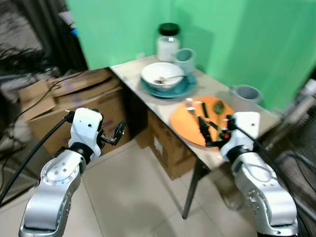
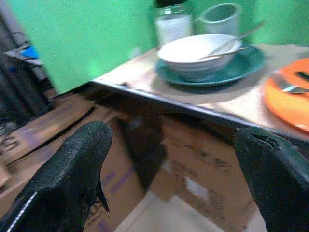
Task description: Setting the table
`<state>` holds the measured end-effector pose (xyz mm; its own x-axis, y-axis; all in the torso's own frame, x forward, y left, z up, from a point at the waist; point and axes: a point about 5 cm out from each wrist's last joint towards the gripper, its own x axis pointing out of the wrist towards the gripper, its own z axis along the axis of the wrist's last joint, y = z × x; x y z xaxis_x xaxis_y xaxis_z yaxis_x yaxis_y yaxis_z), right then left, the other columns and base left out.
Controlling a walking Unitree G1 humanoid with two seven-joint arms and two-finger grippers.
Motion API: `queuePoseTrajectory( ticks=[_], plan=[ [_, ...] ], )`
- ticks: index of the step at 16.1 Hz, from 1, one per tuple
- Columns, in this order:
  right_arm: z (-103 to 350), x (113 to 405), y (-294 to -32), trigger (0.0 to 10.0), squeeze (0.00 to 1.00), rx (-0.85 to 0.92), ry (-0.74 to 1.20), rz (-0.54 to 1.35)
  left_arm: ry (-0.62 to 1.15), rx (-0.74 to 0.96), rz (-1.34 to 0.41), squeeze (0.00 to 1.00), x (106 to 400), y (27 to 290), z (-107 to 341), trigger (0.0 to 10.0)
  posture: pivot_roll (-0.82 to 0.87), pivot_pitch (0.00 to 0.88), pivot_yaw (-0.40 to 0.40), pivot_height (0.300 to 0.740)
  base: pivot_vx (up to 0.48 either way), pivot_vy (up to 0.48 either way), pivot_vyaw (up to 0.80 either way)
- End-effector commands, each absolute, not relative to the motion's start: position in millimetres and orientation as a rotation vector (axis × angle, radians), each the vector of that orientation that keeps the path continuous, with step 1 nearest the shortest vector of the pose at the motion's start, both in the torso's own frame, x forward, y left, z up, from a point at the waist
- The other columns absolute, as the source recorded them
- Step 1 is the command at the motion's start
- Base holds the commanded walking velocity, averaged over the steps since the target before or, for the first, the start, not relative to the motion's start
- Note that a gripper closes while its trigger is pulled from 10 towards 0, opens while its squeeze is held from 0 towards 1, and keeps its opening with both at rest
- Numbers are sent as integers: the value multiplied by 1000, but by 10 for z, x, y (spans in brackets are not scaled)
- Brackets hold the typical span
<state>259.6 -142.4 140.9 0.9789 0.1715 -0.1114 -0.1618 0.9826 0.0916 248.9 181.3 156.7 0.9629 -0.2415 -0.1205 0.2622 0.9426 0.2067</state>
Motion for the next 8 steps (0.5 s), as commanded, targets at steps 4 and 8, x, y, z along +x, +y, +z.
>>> queuePoseTrajectory(
  ticks=[4, 8],
  plan=[
    [1427, 2616, -1365, 10000, 0, 42, 94, 195, 86, 238, -266, 0, 2499, 1803, 1573, 10000, 101, 0, 30, 740, 333, 0, 0],
    [1421, 2624, -1363, 10000, 0, 44, 95, 196, 74, 252, -293, 0, 2528, 1760, 1599, 10000, 99, 0, 32, 740, 333, 0, 0]
  ],
)
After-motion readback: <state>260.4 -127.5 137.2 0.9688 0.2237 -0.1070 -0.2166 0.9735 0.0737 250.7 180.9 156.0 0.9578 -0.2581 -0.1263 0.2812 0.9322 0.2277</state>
